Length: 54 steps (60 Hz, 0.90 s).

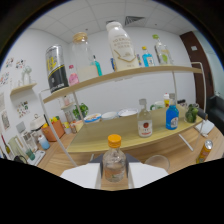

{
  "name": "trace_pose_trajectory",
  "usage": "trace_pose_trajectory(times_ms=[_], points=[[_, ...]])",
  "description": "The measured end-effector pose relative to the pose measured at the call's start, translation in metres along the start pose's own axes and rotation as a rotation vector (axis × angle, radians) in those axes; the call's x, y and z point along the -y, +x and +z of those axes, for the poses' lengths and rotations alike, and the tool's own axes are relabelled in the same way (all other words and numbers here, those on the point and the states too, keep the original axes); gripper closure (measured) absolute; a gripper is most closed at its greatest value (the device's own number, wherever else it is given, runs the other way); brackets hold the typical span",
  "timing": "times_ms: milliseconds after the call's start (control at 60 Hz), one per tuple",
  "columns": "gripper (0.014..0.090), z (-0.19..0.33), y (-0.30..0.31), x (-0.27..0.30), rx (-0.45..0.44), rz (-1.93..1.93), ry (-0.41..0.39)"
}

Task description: Make me a cup of Vodka Sunrise.

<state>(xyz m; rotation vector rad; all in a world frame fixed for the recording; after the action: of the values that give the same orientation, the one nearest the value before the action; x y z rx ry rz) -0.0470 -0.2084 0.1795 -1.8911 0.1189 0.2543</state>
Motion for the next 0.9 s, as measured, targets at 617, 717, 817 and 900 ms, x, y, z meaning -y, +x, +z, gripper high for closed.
trace_pose_trajectory(times_ms=[617,717,817,900], points=[[0.0693,-0.008,-0.008,0.003,0.05,0.205,0.021],[0.0694,-0.002,-0.018,-0.005,0.033,0.079,0.014],[0.0693,0.011,-0.024,-0.025,0.017,-0.043,-0.009],[0.0694,0.026,-0.025,-0.048,-0.001,-0.124,-0.046]])
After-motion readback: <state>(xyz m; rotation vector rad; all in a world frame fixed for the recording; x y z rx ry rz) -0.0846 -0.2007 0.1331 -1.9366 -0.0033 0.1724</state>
